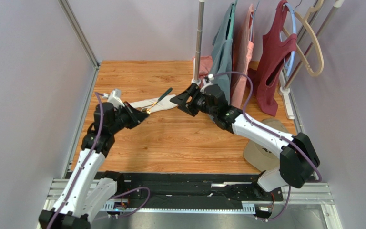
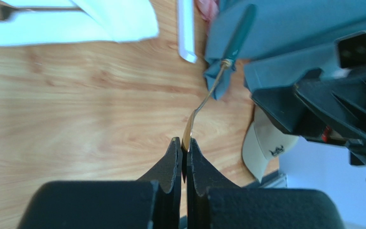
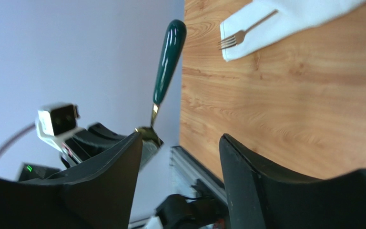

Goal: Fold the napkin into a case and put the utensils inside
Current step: Pass from the right arm to the left, then insert the spoon into the folded napkin.

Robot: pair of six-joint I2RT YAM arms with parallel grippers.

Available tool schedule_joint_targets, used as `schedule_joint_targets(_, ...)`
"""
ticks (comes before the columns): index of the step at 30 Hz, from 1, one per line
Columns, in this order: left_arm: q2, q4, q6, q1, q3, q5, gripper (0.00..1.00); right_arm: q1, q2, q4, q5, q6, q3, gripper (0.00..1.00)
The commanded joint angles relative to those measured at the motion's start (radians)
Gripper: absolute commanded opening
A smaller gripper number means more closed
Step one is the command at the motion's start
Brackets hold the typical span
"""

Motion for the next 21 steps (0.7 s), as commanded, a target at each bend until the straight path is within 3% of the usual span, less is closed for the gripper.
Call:
schedule_joint_targets(1, 0.184, -0.166, 0.28, 0.263, 0.148, 0.369, 0.0, 0.001, 0.098, -0.242, -0.056, -0.522, 0.223, 0.69)
schedule_joint_targets(5, 0.359, -0.34, 0.453, 0.41, 0.269, 0.433, 0.0, 0.001, 0.175, -0.294, -0.053, -0.784, 0.295, 0.65)
schedule_joint_targets(9, 0.484, -0.378, 0.526, 0.514, 0.325, 0.457, 0.0, -0.001, 0.308, -0.329, -0.037, -0.91, 0.413, 0.45)
schedule_joint_targets(12, 0.625, -0.509, 0.629, 0.528, 0.455, 0.393, 0.0, -0.001, 0.417, -0.342, -0.083, -0.95, 0.518, 0.21)
schedule_joint_targets(15, 0.692, -0.491, 0.66, 0.553, 0.51, 0.447, 0.0, 0.001, 0.514, -0.339, -0.115, -0.961, 0.599, 0.09)
schedule_joint_targets(18, 0.804, -0.547, 0.712, 0.568, 0.605, 0.402, 0.0, 0.012, 0.59, -0.366, -0.116, -0.996, 0.677, 0.03)
schedule_joint_targets(21, 0.872, -0.518, 0.699, 0.607, 0.63, 0.454, 0.0, 0.041, 0.606, -0.401, -0.018, -1.037, 0.693, 0.07)
